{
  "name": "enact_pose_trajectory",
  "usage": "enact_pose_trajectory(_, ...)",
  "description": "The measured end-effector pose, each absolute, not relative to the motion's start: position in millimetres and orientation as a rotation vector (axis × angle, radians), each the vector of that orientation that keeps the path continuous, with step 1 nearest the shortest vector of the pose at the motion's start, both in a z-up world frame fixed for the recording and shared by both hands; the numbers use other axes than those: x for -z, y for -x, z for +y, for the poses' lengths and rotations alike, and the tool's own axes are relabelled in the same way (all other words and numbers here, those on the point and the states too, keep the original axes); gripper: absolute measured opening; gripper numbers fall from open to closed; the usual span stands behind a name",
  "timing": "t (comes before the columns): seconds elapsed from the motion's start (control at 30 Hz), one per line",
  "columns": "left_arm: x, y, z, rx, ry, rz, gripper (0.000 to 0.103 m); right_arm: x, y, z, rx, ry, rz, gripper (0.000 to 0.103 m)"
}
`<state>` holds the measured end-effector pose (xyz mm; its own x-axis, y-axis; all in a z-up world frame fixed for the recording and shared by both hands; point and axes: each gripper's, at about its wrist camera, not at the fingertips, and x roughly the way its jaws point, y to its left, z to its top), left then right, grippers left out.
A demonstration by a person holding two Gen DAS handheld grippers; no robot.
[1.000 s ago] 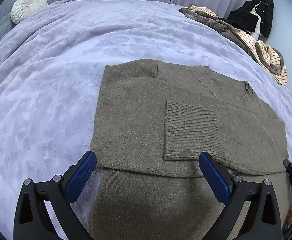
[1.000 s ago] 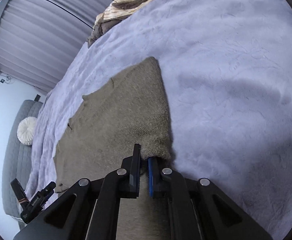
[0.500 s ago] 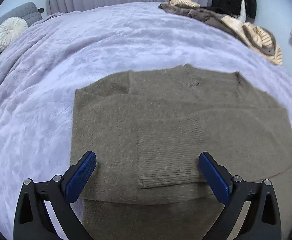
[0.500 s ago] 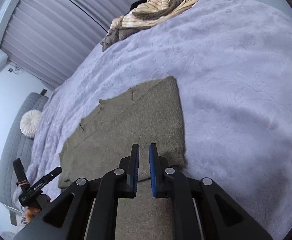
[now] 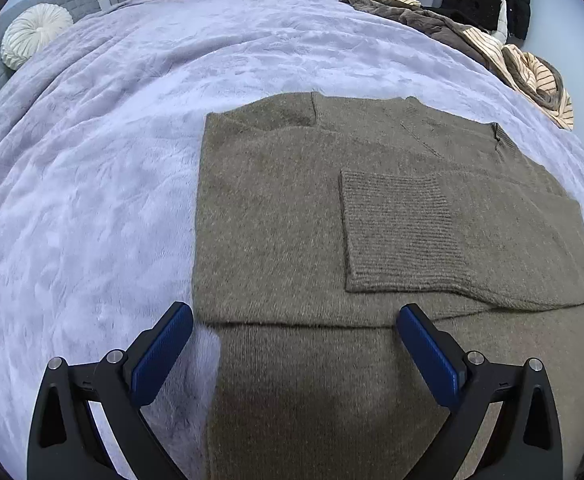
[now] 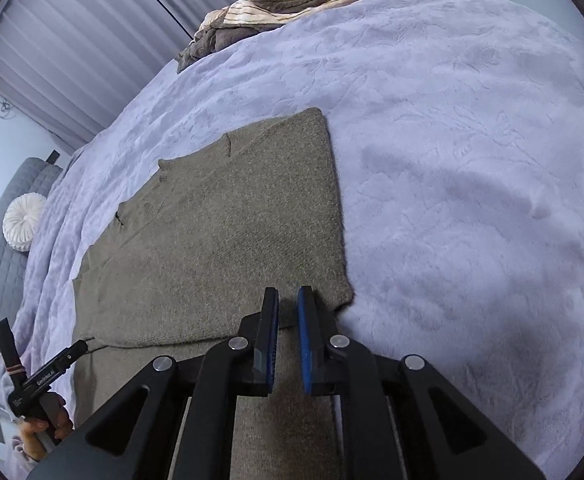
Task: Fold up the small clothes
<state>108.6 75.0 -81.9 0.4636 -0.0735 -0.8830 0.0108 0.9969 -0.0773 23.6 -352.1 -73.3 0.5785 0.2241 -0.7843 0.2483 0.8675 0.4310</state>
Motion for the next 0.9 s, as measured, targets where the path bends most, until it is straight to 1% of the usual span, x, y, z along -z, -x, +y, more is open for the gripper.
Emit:
enact_pose_trajectory(0.4,67.9,-65.7,72.2,0.061,0.035,1.105,0.103,66.3,15.2,-334.8,-0.04,-0.551,0.997,0.013)
enact_pose_trajectory(0.43,66.3,-62.0,72.3,0.06,0.032,1.107,0.103,64.8,19.1,-335.0,-0.041,-0.555,0.996,0.017)
enact_pose_trajectory(0.5,63.2,-54.0,73.0,0.059,0.03,1.11,0.103,62.4,24.3,-334.4,-0.042,-0.558,0.994,0.034)
enact_pose_trajectory(0.53,61.8,-50.2,73.2,0.059,0.03,1.111,0.103,60.8,27.8,-333.6,-0.043,-0.558,0.989,0.046)
enact_pose_trajectory(0.57,60.3,-45.9,73.2,0.058,0.029,1.112,0.103,58.6,31.4,-332.6,-0.044,-0.555,0.985,0.048)
enact_pose_trajectory(0.9,51.2,5.2,68.4,0.053,0.007,1.111,0.103,41.8,65.1,-315.9,-0.055,-0.529,0.98,0.048)
